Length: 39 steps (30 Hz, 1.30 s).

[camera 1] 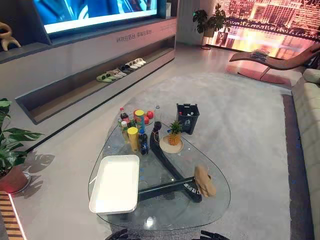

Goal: Wipe the table with a cloth and put it in the basket.

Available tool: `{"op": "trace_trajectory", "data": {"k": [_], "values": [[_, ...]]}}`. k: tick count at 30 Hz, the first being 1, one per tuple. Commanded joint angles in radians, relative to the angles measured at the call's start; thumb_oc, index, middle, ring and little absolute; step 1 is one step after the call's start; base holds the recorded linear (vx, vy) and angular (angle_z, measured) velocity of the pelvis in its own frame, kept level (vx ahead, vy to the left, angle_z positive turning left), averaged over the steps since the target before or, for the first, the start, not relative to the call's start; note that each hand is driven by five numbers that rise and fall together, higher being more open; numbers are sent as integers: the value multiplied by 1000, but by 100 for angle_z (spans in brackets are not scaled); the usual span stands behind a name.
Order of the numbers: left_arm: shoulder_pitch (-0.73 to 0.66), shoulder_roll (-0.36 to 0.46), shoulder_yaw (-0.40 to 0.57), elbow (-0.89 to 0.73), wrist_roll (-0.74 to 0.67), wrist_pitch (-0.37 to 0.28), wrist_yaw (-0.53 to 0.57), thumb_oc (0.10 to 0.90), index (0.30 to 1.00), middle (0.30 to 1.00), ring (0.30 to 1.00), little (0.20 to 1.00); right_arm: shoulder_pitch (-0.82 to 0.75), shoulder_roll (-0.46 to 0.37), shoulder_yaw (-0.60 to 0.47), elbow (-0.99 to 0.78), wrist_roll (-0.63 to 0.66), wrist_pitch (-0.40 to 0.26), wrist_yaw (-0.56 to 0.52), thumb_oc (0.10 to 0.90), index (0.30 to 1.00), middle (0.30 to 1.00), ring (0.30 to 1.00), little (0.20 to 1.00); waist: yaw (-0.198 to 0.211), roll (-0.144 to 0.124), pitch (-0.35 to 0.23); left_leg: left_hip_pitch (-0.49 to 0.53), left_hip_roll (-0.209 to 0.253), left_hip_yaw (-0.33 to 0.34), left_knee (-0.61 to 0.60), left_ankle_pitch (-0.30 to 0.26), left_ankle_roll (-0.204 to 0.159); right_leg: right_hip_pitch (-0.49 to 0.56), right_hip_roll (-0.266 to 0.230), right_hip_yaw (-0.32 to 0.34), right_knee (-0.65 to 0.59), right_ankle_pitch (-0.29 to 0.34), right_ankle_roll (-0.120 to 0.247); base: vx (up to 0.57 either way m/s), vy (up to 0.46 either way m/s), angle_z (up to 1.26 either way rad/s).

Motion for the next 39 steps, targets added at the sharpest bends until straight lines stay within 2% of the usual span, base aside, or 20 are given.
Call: {"op": "trace_trajectory", "data": {"k": [1, 20, 30, 35, 39], "values": [[-107, -68, -8, 34, 14, -27, 13, 800, 900, 900, 900, 900, -64, 9, 34, 41, -31, 19, -15, 800, 900, 900, 900, 900, -24, 9, 45, 24, -46, -14, 6, -115, 28, 28, -32, -62, 5, -33, 60, -162, 155, -36], [-101, -67, -4, 45, 26, -47, -1, 800, 900, 900, 900, 900, -53, 7, 32, 45, -29, 9, -7, 800, 900, 900, 900, 900, -21, 3, 45, 27, -44, -13, 6, -119, 29, 31, -30, -60, 5, -36, 59, 2, 0, 0], [-104, -68, -1, 56, 43, -84, 27, 800, 900, 900, 900, 900, -64, 9, 37, 38, -26, -46, -25, 800, 900, 900, 900, 900, -19, -1, 48, 25, -44, -11, 6, -118, 29, 29, -29, -59, 5, -33, 58, 0, 0, 0], [-98, -68, -13, 30, 43, -93, 57, 800, 900, 900, 900, 900, -77, 0, 35, 25, -8, -74, -23, 800, 900, 900, 900, 900, -15, 4, 61, 21, -43, -11, 6, -114, 26, 23, -31, -61, 5, -31, 61, 0, 0, 0], [-103, -47, -39, -22, 44, -89, 78, 800, 900, 900, 900, 900, -103, -27, 41, -30, 23, -80, -26, 800, 900, 900, 900, 900, -10, 12, 95, -10, -39, -8, 6, -98, 24, -10, -37, -60, 6, -20, 63, -44, -12, 0]]}}
